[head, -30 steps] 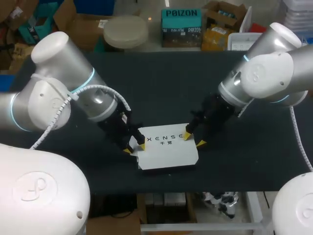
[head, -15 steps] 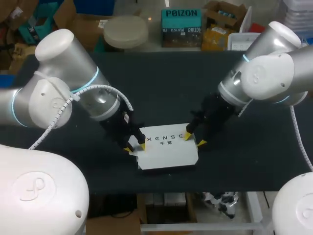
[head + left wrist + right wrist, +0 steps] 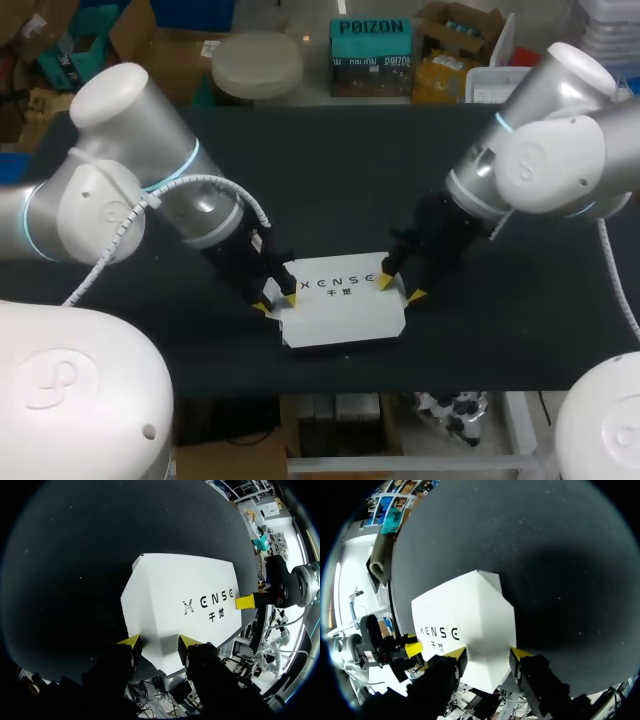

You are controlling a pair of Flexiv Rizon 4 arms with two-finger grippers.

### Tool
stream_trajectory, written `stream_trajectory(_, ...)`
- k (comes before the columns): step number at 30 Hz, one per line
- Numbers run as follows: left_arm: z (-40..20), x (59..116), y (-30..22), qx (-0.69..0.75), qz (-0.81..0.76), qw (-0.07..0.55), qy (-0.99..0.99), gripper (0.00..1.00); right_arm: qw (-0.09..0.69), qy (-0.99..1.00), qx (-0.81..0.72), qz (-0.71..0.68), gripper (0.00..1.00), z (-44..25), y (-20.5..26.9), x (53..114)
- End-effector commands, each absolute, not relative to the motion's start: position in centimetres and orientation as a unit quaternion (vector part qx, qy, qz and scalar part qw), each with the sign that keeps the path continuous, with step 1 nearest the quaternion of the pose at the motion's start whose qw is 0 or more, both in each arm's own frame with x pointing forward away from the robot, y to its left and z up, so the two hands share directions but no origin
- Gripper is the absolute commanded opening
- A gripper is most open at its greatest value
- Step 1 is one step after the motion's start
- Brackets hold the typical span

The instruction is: Assemble the packaging by folding the flat box into shape, placing the metal phone stand inside, and closing the box properly

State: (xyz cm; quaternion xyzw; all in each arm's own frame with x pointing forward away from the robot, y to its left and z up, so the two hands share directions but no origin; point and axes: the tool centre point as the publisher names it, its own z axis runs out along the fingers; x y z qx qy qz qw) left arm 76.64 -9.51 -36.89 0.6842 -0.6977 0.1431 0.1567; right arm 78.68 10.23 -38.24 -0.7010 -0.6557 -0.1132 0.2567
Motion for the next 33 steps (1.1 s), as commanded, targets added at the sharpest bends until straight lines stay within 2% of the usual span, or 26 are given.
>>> stream_trajectory(1, -37.1, 76.6, -9.5, 0.682, 0.148, 0.159, -0.699, 0.50, 0.257, -0.656, -0.700, -0.118, 0.56, -38.2, 10.0, 78.2)
stream_trajectory(6, -37.4, 76.8, -9.5, 0.678, 0.154, 0.168, -0.698, 0.52, 0.260, -0.659, -0.696, -0.122, 0.57, -38.4, 10.2, 78.1)
stream_trajectory(8, -37.5, 76.9, -9.5, 0.679, 0.155, 0.170, -0.698, 0.52, 0.263, -0.658, -0.694, -0.123, 0.55, -38.5, 10.3, 78.1)
stream_trajectory(19, -37.7, 77.3, -10.2, 0.676, 0.157, 0.204, -0.690, 0.49, 0.276, -0.655, -0.691, -0.128, 0.52, -38.5, 10.7, 77.9)
stream_trajectory(33, -37.7, 77.0, -10.5, 0.675, 0.157, 0.225, -0.685, 0.49, 0.290, -0.645, -0.695, -0.126, 0.54, -39.0, 10.8, 78.0)
